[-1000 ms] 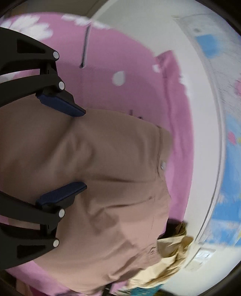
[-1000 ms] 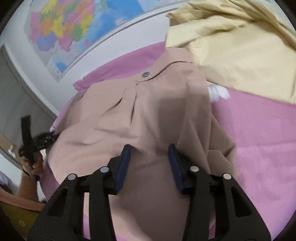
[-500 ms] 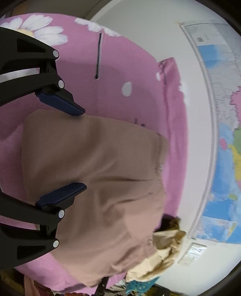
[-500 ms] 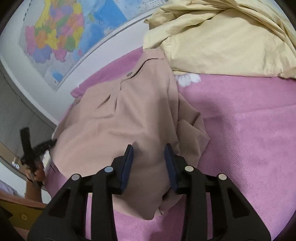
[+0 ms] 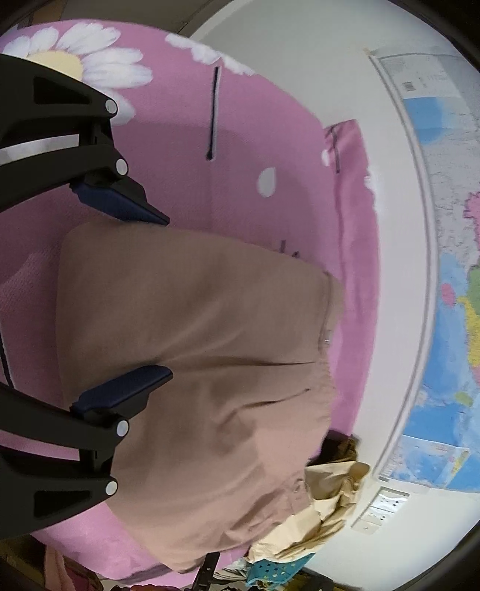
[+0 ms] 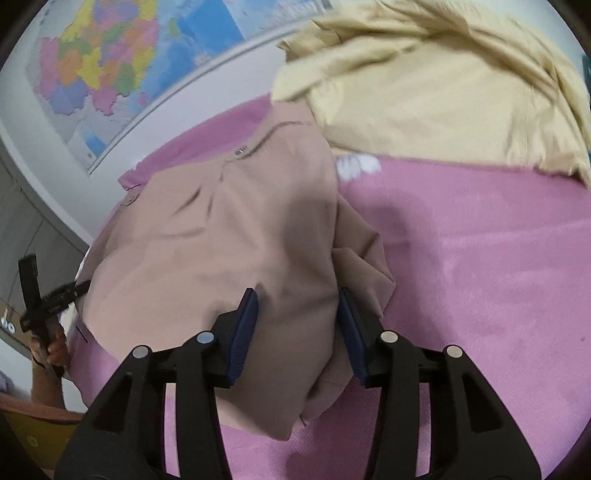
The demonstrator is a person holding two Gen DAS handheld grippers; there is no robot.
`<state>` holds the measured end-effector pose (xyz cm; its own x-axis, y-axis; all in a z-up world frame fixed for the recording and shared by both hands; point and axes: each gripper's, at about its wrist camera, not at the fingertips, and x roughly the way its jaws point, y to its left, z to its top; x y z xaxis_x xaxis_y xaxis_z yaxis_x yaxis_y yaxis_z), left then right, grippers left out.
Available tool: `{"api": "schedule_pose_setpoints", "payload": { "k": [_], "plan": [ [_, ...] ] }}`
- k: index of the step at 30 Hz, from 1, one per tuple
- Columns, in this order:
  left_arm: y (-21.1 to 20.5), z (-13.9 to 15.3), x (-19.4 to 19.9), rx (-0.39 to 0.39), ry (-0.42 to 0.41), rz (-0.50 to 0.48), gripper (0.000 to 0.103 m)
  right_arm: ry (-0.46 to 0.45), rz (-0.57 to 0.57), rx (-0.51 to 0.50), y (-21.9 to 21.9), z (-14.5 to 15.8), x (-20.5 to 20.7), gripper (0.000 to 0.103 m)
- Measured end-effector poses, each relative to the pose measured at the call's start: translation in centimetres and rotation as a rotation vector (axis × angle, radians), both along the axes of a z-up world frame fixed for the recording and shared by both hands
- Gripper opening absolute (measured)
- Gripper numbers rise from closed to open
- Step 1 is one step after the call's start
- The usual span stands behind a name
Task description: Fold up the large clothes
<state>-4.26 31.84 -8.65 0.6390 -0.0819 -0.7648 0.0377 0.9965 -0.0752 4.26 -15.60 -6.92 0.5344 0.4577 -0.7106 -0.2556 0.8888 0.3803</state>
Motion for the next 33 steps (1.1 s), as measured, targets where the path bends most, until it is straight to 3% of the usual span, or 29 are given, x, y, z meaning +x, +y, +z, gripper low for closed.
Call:
{"api": "schedule_pose_setpoints", "payload": {
  "k": [5,9,12,16,20,25,26,28,29,33],
  "plan": [
    [0.2,0.6,-0.8,0.0,-0.022,0.019,0.074,-0.115,0.033,-0.039,1.6,3.4,-1.7,0.049],
    [0.5,1.3,-1.5,0.007,-0.034,0.043,0.074,-0.228,0.179,-0.073,5.5,6.4,-3.7,0.061],
    [0.3,1.6,-2.1,0.018,-0.042,0.065,0.074,-0.287,0.322,-0.153,10.4,7.2,-5.0,0.069],
    [-0.1,1.7,-3.0,0.029,-0.043,0.075,0.074,-0.376,0.334,-0.342,13.9,7.3,-6.1,0.076],
    [-0.3,1.6,-3.5,0.031,-0.049,0.075,0.076,-0.305,0.249,-0.287,11.5,6.7,-4.8,0.075],
    [-0.2,1.5,-3.1,0.021,-0.048,0.059,0.076,-0.167,0.05,-0.187,4.6,4.9,-3.1,0.072],
    [-0.2,1.5,-2.9,0.02,-0.047,0.055,0.076,-0.134,0.04,-0.137,3.5,4.4,-2.9,0.07],
    [-0.3,1.4,-2.6,0.019,-0.045,0.049,0.076,-0.087,0.036,-0.052,1.8,3.2,-2.6,0.045],
    [-0.3,1.3,-2.4,0.019,-0.042,0.049,0.076,-0.061,0.039,-0.002,1.1,2.6,-2.5,0.008],
    [-0.4,1.2,-2.1,0.019,-0.036,0.055,0.076,-0.087,-0.009,0.153,-1.8,2.9,-3.4,0.003]
  ]
}}
